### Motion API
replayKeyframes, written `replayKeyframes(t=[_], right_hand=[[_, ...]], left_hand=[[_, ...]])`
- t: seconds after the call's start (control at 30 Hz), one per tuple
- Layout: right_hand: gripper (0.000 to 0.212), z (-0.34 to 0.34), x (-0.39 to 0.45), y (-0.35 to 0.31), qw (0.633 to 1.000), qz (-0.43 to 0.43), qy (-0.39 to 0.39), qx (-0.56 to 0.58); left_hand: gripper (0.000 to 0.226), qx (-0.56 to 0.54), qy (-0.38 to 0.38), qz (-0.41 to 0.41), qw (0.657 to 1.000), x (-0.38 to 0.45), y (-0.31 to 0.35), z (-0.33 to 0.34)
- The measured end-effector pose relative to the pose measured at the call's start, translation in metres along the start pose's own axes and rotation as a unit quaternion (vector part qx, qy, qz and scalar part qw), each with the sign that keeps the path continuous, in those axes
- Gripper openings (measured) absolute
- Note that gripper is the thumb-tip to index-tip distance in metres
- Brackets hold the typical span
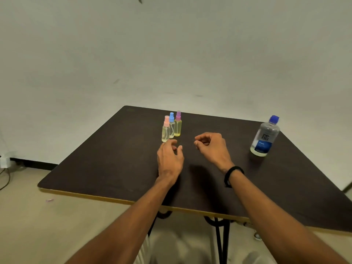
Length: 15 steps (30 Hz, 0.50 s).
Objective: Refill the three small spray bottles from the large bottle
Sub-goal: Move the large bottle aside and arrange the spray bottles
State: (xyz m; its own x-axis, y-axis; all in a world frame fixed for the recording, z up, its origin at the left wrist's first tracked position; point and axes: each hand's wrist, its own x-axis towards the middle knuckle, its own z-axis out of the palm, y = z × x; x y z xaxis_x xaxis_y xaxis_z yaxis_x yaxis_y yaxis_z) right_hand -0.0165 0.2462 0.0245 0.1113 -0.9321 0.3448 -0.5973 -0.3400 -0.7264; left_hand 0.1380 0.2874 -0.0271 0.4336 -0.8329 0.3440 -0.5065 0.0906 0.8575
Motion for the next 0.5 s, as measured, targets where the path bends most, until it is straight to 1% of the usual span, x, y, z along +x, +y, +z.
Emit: replayKeyframes(t=[0.07, 0.2, 0.33, 0.4, 0.5], right_hand=[[0.011, -0.019, -0.01, 0.0, 1.0, -0.003, 0.001, -0.014], [0.014, -0.056, -0.03, 0.006, 0.999, -0.002, -0.002, -0.039], [0.019, -0.085, -0.043, 0.023, 0.998, 0.012, 0.011, -0.065], [0.021, -0.101, -0.048, 0.036, 0.996, 0.027, 0.038, -0.071], [0.022, -0.123, -0.048, 0.059, 0.989, 0.07, 0.115, -0.068]], left_hand=[[0.028, -0.004, -0.044, 0.024, 0.999, -0.014, 0.014, 0.005], [0.031, -0.027, -0.119, 0.061, 0.991, -0.035, 0.05, 0.02], [0.033, -0.04, -0.16, 0.081, 0.983, -0.042, 0.084, 0.043], [0.035, -0.047, -0.183, 0.082, 0.979, -0.044, 0.098, 0.06], [0.035, -0.045, -0.199, 0.094, 0.974, -0.042, 0.113, 0.084]])
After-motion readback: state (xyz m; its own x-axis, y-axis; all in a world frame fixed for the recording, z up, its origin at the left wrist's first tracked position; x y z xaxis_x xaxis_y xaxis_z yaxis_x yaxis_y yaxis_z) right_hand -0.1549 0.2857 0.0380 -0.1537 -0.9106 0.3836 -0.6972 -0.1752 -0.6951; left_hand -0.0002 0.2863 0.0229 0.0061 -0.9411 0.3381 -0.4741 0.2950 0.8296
